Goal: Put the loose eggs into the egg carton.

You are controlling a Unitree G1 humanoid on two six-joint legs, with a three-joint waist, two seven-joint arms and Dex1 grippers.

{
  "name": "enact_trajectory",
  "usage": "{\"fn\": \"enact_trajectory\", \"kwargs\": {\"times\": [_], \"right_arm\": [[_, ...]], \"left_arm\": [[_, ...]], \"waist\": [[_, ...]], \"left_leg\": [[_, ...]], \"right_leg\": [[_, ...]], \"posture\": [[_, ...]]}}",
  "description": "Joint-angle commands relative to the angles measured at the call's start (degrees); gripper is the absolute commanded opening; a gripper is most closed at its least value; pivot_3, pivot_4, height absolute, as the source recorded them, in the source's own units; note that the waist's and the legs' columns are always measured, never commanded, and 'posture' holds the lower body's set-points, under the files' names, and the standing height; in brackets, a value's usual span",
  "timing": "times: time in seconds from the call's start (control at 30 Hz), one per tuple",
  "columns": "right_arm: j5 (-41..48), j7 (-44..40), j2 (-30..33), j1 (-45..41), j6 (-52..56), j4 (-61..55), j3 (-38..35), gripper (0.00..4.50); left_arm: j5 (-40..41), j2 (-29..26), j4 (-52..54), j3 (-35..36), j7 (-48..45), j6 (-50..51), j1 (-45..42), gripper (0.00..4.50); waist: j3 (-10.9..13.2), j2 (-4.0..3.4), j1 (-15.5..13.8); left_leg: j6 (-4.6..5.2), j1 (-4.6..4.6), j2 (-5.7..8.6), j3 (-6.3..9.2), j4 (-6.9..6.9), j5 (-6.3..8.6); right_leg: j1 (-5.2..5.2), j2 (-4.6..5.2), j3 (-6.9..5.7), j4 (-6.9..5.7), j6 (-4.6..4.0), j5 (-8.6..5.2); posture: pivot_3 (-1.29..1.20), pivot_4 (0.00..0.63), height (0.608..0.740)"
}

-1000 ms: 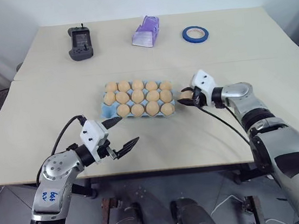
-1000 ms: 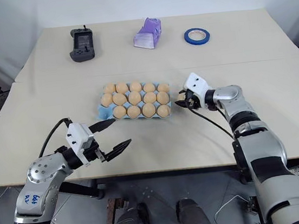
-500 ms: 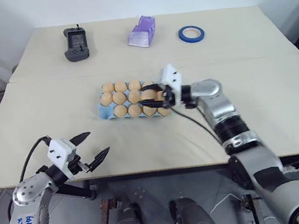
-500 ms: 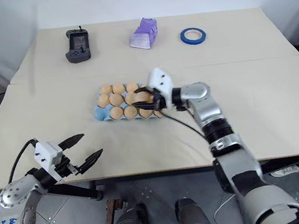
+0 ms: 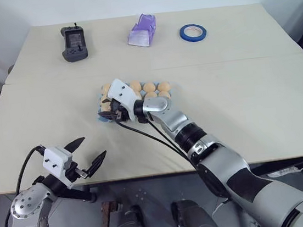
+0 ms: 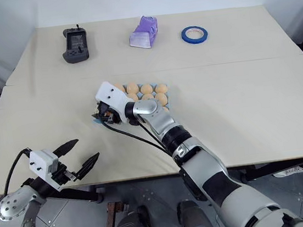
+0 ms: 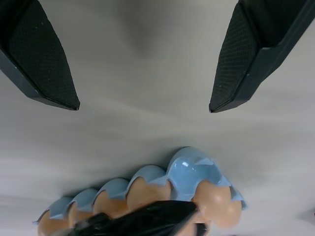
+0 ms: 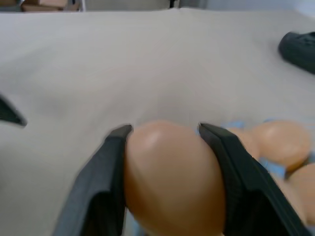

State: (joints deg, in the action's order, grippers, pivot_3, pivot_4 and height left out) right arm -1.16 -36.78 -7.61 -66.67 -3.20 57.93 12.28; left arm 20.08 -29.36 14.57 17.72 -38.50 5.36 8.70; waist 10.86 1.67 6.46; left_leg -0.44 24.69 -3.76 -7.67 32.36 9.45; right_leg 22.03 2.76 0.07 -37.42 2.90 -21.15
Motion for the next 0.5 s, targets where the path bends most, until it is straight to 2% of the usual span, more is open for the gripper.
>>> {"fn": "enact_trajectory", "kwargs": {"times": [0.03, 0.13, 0.17, 0.33, 0.5], "right_arm": [[0.0, 2.3, -4.4, -2.8, -3.0, 4.3, -1.4, 3.15], [0.3, 2.0, -5.5, -4.7, -4.4, 6.0, -1.7, 4.30], [0.5, 1.9, -5.8, -5.1, -4.7, 6.2, -1.9, 4.48], [2.3, -1.9, -5.8, -4.7, -4.9, 3.5, -2.7, 4.48], [4.7, -9.2, -1.1, -0.7, -4.0, -5.6, -2.4, 4.48]], "left_arm": [[0.6, 0.3, 2.9, 0.1, 0.7, -0.3, 0.9, 4.50], [0.6, 0.4, 3.1, -0.1, 0.9, -0.4, 1.0, 4.50], [0.6, 0.4, 3.1, -0.1, 1.0, -0.4, 1.0, 4.50], [0.7, 0.5, 3.3, -0.4, 1.5, -0.5, 0.9, 4.50], [0.8, 0.5, 3.1, -0.7, 1.4, -0.6, 1.2, 4.50]], "waist": [[0.0, 0.00, 0.0], [0.0, 0.00, 0.2], [0.0, 0.01, 0.2], [0.0, 0.01, 0.1], [0.0, 0.01, -0.1]], "left_leg": [[0.00, 0.01, -0.01, -0.01, 0.00, 0.00], [0.00, 0.02, -0.01, -0.11, 0.01, -0.01], [0.01, 0.02, -0.02, -0.10, 0.04, -0.01], [0.01, 0.04, -0.03, -0.09, 0.09, -0.01], [0.00, 0.48, -0.06, -0.09, 0.20, -0.07]], "right_leg": [[0.01, -0.01, 0.01, 0.00, 0.00, 0.00], [0.08, -0.02, 0.11, -0.08, 0.00, 0.00], [0.08, -0.03, 0.10, -0.09, 0.00, 0.00], [0.09, -0.03, 0.10, -0.12, 0.00, 0.00], [0.52, -0.08, 0.10, -0.34, 0.01, 0.00]], "posture": [[0.00, 0.150, 0.740], [0.00, 0.150, 0.740], [0.00, 0.150, 0.740], [0.00, 0.150, 0.740], [0.00, 0.150, 0.740]]}}
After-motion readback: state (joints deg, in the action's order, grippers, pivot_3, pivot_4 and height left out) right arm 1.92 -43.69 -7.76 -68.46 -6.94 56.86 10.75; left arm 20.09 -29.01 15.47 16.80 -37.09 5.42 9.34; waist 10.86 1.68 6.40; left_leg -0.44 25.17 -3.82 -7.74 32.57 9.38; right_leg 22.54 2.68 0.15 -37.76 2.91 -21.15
